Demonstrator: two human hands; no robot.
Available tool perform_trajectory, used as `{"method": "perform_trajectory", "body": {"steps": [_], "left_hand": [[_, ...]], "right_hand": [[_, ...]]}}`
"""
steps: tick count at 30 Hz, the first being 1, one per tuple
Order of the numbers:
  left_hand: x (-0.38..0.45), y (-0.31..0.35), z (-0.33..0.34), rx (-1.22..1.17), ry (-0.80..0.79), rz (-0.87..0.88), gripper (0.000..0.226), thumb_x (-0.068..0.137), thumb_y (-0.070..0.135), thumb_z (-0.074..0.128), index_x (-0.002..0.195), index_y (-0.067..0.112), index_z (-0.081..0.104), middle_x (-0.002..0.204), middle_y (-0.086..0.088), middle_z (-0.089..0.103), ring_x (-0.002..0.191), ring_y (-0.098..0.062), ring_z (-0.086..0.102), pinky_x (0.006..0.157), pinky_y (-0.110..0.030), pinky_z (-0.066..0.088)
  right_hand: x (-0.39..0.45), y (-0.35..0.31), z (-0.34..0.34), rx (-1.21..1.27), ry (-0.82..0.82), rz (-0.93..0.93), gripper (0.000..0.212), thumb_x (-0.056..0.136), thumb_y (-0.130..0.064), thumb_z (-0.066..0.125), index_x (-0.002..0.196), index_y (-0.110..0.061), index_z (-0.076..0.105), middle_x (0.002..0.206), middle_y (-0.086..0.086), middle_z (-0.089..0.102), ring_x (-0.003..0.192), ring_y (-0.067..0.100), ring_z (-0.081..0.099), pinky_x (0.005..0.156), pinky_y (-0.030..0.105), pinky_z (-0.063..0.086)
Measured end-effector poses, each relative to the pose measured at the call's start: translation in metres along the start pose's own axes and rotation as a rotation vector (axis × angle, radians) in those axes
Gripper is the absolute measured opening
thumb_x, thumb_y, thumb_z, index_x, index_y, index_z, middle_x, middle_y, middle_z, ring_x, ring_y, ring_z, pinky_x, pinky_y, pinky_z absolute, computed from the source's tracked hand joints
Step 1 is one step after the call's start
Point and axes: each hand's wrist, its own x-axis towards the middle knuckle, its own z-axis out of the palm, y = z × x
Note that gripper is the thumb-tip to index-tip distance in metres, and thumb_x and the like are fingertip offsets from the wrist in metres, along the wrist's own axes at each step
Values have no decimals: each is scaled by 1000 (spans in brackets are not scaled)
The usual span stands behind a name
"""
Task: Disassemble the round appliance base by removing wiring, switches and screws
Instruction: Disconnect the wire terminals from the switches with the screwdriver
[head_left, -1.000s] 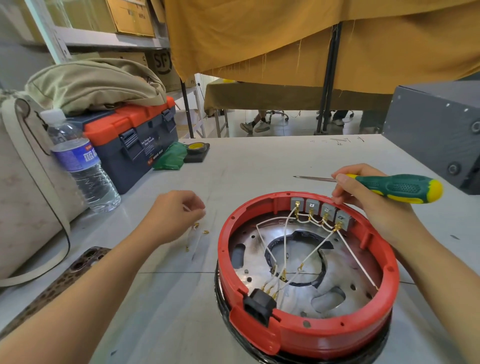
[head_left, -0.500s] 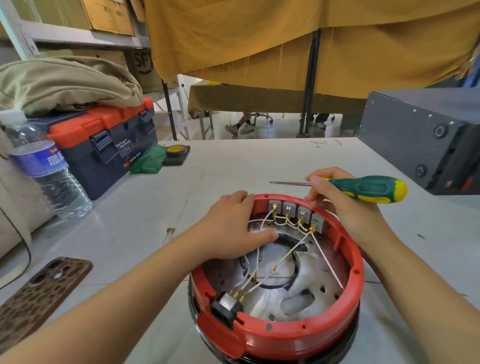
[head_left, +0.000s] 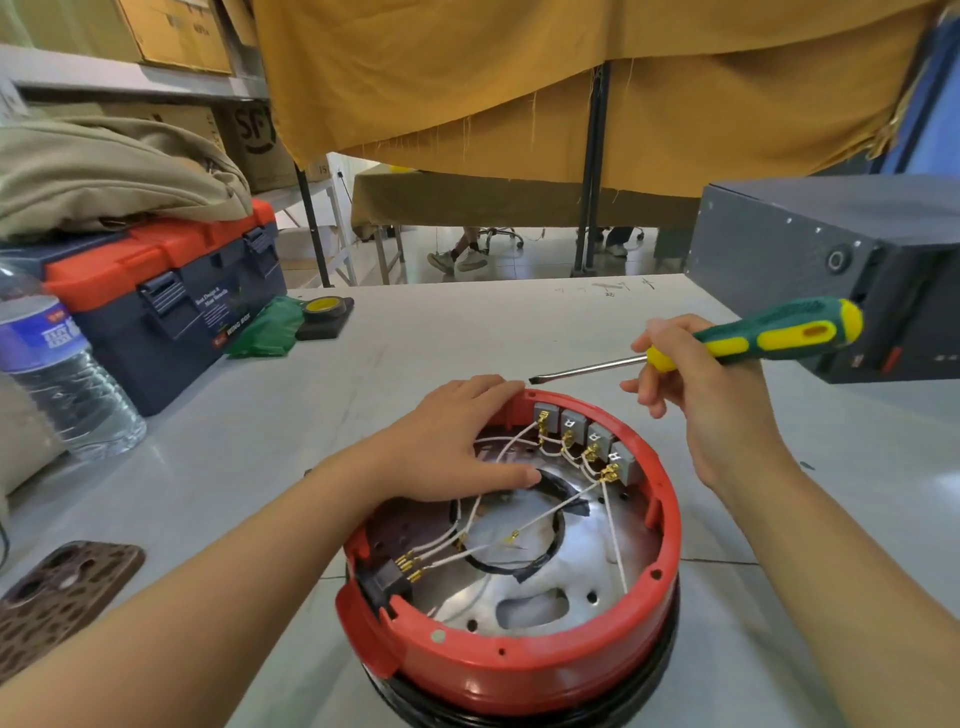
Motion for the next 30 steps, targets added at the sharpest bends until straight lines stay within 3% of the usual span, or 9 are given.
{"method": "perform_trajectory", "body": {"steps": [4, 8, 15, 21, 30], "left_hand": [[2, -2, -4, -23, -34, 34, 90, 74, 65, 57, 147, 25, 24, 150, 7, 28, 135, -10, 29, 109, -21, 20], [6, -1, -8, -73, -71, 64, 77, 81, 53, 64, 144, 26, 29, 147, 10, 34, 131, -6, 33, 107, -19, 23], [11, 6, -2, -38, 2, 75, 69, 82, 52, 61, 140, 26, 35, 142, 8, 41, 128, -9, 34, 98, -15, 23], [8, 4, 5, -76, 66, 89, 67, 83, 50, 61, 141, 25, 38, 147, 10, 34, 133, -8, 28, 111, -24, 23], [7, -1, 7, -100, 68, 105, 70, 82, 50, 62, 143, 25, 37, 140, 9, 34, 128, -6, 30, 110, -23, 25]], "right_hand": [[5, -8, -6, 41, 91, -6, 27, 81, -33, 59, 57, -21, 60, 39, -3, 47, 34, 7, 46, 53, 30, 51], [7, -12, -9, 31, 76, -42, 34, 81, -32, 57, 48, -25, 60, 43, -4, 50, 36, 9, 47, 42, 18, 42], [4, -16, -8, -33, 78, -76, 38, 82, -37, 54, 47, -23, 57, 37, -3, 46, 37, 11, 50, 38, 13, 35], [3, -19, -6, -46, 83, -100, 39, 84, -37, 55, 47, -24, 57, 39, -3, 47, 36, 10, 49, 37, 13, 35], [-4, -22, -1, -99, 59, -161, 37, 90, -31, 54, 57, -13, 53, 37, -6, 46, 36, 10, 48, 40, 10, 38]]}}
